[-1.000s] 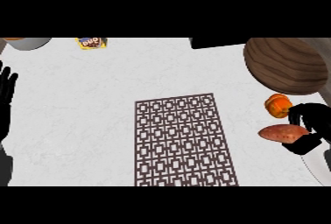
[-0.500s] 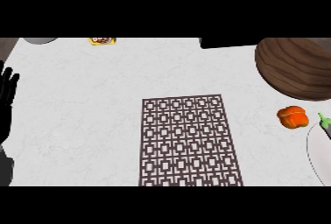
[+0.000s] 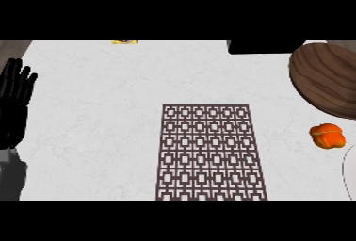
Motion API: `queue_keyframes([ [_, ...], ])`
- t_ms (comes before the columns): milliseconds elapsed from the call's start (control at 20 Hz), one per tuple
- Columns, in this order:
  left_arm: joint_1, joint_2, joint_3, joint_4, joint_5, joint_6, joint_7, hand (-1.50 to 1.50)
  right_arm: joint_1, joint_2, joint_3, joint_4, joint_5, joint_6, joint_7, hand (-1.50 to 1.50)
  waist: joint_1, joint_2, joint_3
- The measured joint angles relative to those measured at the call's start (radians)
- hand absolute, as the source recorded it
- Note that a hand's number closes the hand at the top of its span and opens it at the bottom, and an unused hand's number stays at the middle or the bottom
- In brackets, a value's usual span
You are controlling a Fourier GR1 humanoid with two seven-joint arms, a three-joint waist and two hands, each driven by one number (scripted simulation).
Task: Pick the sweet potato from the placemat and place it in the bowl
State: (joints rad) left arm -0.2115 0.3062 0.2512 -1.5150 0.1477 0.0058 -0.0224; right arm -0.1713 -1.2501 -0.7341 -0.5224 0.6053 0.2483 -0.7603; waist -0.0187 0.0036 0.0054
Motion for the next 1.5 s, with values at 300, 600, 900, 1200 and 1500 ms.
queue_keyframes([
  [300,-0.038,-0.003,-0.020,0.016,-0.010,-0.005,0.010,0.00,-0.113,-0.084,-0.019,0.079,-0.073,0.138,0.004,1.50,0.029,0.002,-0.002],
  [600,-0.050,-0.016,-0.035,0.013,-0.020,0.003,0.011,0.00,-0.267,-0.089,0.058,0.066,-0.089,0.230,0.110,1.50,0.049,0.003,-0.004],
  [900,-0.081,-0.013,-0.035,0.043,-0.020,-0.005,0.014,0.00,-0.426,-0.011,0.177,0.011,-0.067,0.271,0.219,1.50,0.056,0.005,-0.005],
  [1200,-0.080,-0.006,-0.025,0.050,-0.018,-0.010,0.013,0.00,-0.545,0.110,0.287,-0.018,-0.024,0.281,0.311,1.50,0.051,0.003,-0.006],
  [1500,-0.076,-0.012,-0.025,0.036,-0.019,-0.005,0.019,0.00,-0.629,0.240,0.359,0.030,0.029,0.214,0.369,1.50,0.050,0.004,-0.005],
])
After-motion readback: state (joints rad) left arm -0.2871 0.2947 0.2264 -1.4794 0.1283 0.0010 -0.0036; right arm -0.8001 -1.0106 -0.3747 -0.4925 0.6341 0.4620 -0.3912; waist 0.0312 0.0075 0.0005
